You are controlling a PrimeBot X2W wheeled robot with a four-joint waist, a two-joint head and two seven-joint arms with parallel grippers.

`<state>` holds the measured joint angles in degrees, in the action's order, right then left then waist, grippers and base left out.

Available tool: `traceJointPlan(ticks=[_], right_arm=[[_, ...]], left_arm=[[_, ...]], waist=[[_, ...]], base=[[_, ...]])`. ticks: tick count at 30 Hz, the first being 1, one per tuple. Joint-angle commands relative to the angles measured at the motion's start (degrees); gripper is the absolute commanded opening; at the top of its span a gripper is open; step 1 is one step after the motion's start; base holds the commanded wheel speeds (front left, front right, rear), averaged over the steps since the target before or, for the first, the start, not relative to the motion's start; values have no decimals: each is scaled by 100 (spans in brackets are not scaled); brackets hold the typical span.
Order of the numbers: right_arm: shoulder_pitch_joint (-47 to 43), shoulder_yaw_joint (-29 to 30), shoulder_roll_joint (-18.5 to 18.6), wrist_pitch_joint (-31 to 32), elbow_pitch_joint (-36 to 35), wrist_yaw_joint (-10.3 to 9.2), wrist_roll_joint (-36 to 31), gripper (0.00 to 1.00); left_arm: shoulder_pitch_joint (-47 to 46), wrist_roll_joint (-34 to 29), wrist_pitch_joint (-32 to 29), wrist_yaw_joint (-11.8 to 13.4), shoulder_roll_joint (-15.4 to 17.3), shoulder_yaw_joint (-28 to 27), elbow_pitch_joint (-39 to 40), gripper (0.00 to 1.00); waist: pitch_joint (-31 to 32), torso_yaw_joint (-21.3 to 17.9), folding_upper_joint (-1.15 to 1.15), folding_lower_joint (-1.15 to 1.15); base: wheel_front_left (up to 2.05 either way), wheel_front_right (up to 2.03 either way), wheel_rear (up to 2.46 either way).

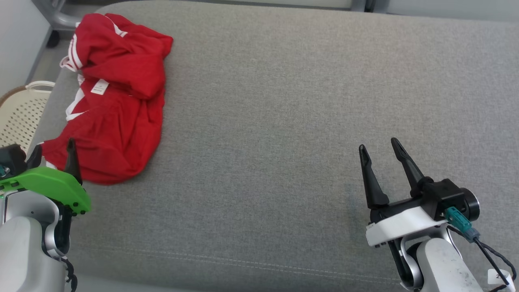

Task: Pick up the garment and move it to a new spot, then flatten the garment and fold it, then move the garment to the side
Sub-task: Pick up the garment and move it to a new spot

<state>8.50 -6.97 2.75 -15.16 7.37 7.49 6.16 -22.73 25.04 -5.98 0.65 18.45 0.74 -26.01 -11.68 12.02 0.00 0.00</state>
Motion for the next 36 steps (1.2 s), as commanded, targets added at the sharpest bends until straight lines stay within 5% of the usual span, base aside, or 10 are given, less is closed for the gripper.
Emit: traceJointPlan(ticks=[1,9,16,25,26,30,36], right_arm=[[125,-21,24,-12,-21,0,-60,100],[328,-78,23,-12,-46,0,-133,100],[445,-107,24,-12,-93,0,-154,100],[635,-232,24,-12,-49,0,-115,100],[641,-244,24,-12,-36,0,-110,100],[688,-260,24,-12,-8,0,-114,100],[671,-168,24,-12,13,0,-65,100]], left_arm=[[-205,47,-9,-13,-1,-8,-141,100],[-653,233,-161,-33,42,-96,-756,100],[-882,325,-840,289,207,-174,-1237,100],[-998,646,-1120,192,244,-329,-1345,100],[-997,675,-1145,185,238,-344,-1385,86],[-977,763,-1110,209,209,-376,-1493,6],[-879,832,-859,41,215,-389,-1342,0]], waist=[[-466,-374,0,0],[-822,-523,0,0],[-1025,-576,0,0],[-1247,-702,0,0],[-1255,-719,0,0],[-1263,-780,0,0],[-1151,-811,0,0]], base=[[0,0,0],[0,0,0],[0,0,0],[0,0,0],[0,0,0],[0,0,0],[0,0,0]])
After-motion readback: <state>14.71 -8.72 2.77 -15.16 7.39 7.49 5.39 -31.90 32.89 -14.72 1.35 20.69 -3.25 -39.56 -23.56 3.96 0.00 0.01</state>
